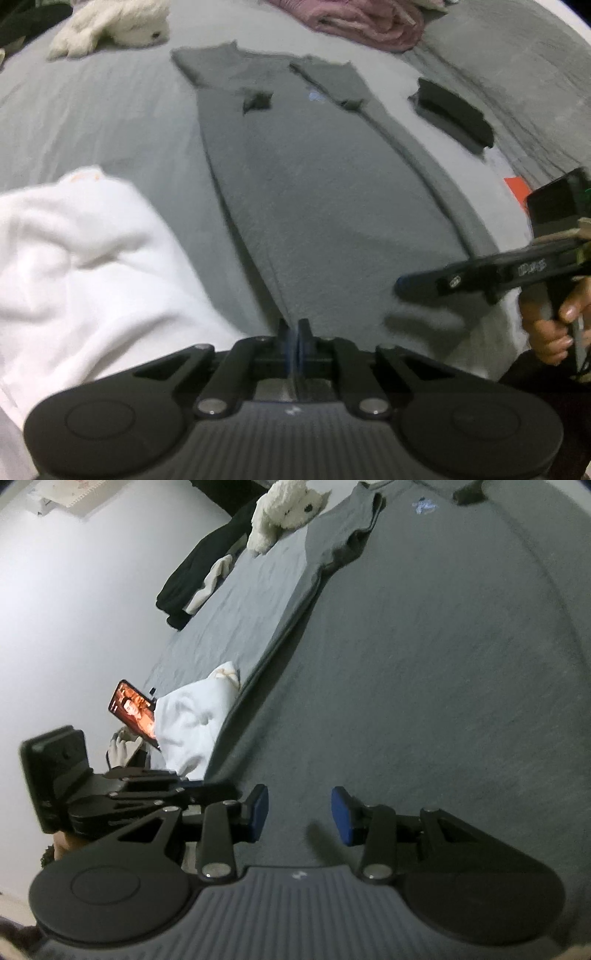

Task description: Fold clothes

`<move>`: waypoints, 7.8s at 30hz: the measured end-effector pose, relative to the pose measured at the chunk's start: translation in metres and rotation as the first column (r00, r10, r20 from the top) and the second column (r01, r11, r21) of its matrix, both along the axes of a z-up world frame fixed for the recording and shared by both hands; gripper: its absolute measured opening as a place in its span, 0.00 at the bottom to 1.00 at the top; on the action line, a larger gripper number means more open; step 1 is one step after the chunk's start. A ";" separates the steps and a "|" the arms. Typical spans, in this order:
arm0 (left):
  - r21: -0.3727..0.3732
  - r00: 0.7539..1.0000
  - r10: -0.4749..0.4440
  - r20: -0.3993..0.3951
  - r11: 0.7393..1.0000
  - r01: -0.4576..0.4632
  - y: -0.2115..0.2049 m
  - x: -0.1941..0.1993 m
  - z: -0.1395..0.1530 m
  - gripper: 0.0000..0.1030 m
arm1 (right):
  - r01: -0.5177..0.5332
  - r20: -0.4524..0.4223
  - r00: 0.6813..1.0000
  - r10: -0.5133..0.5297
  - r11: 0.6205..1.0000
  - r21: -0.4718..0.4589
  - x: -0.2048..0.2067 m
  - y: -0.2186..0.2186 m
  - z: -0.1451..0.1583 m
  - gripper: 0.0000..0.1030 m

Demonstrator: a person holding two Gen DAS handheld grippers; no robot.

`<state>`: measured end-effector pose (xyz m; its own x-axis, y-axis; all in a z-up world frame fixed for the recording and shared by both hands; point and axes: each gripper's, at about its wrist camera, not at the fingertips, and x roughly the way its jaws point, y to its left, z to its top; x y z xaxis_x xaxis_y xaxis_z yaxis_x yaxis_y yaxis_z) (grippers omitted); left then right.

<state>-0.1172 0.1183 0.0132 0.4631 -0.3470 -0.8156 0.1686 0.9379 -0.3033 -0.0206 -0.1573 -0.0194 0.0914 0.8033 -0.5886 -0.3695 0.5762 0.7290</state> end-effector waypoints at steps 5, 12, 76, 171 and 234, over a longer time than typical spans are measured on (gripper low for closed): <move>-0.008 0.998 -0.048 0.042 0.999 0.048 -0.012 0.003 0.013 0.03 | -0.021 -0.047 0.999 0.021 1.000 0.011 -0.001 0.008 -0.013 0.36; -0.014 0.994 -0.094 0.055 0.995 0.095 -0.027 0.010 0.021 0.03 | -0.036 -0.150 0.987 0.051 0.994 0.104 -0.003 0.021 -0.028 0.35; -0.163 0.991 -0.113 0.065 0.979 0.123 -0.030 0.050 -0.037 0.39 | 0.134 -0.051 0.990 -0.129 0.983 0.128 0.093 0.031 -0.017 0.13; -0.096 0.974 0.187 0.126 0.980 -0.176 -0.005 0.163 -0.018 0.25 | 0.347 -0.196 0.925 -0.326 0.934 0.089 0.194 0.006 -0.028 0.42; -0.092 0.954 0.258 0.153 0.965 -0.246 -0.014 0.174 -0.036 0.26 | 0.397 0.568 0.774 -0.278 0.913 -0.093 0.288 0.070 0.021 0.04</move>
